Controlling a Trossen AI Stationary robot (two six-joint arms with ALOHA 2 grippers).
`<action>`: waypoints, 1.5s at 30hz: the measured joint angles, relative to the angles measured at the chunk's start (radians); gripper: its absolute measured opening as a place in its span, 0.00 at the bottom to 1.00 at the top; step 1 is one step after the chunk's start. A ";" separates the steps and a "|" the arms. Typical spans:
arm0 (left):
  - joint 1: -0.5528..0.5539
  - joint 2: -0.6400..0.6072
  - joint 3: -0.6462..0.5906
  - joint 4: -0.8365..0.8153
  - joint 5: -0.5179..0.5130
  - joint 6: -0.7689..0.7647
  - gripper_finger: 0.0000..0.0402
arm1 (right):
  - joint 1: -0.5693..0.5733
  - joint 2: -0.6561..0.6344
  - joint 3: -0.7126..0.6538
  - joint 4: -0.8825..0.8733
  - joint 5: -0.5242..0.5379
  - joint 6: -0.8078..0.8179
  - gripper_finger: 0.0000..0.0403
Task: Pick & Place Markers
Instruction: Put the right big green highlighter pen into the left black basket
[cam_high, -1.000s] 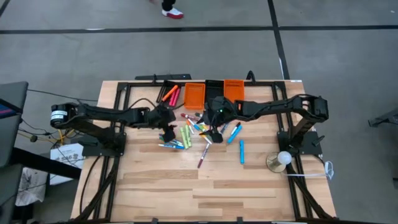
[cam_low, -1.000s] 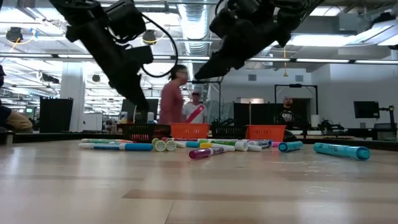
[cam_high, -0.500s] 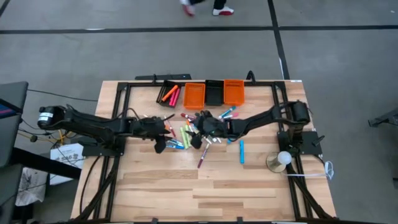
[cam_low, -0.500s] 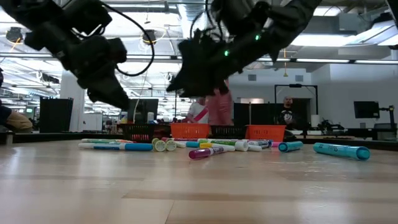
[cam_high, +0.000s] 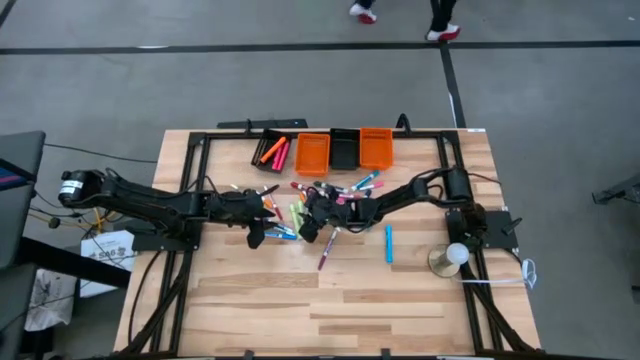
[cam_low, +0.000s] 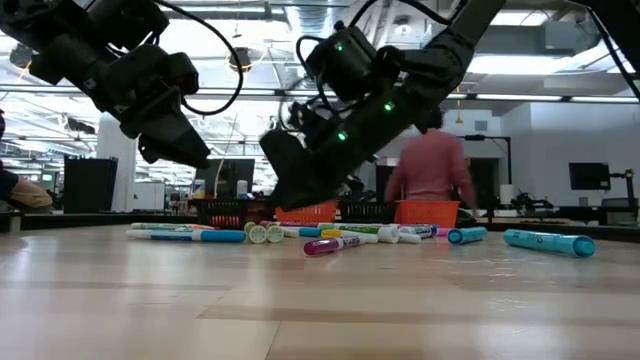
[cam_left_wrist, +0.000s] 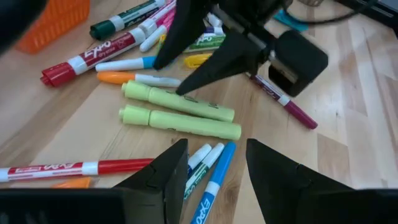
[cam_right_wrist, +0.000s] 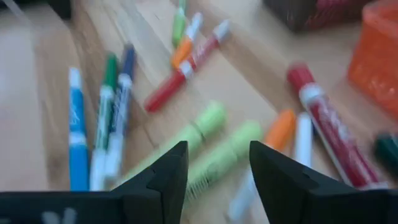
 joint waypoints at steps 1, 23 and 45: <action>0.000 0.000 0.000 0.000 0.000 0.001 0.40 | 0.001 0.002 0.000 0.001 -0.005 0.016 0.38; 0.001 -0.001 0.000 0.032 -0.008 0.019 0.40 | 0.002 0.015 0.003 -0.016 -0.006 0.066 0.58; 0.001 -0.001 0.001 0.040 -0.008 0.023 0.40 | -0.005 0.098 0.076 -0.109 -0.007 0.011 0.43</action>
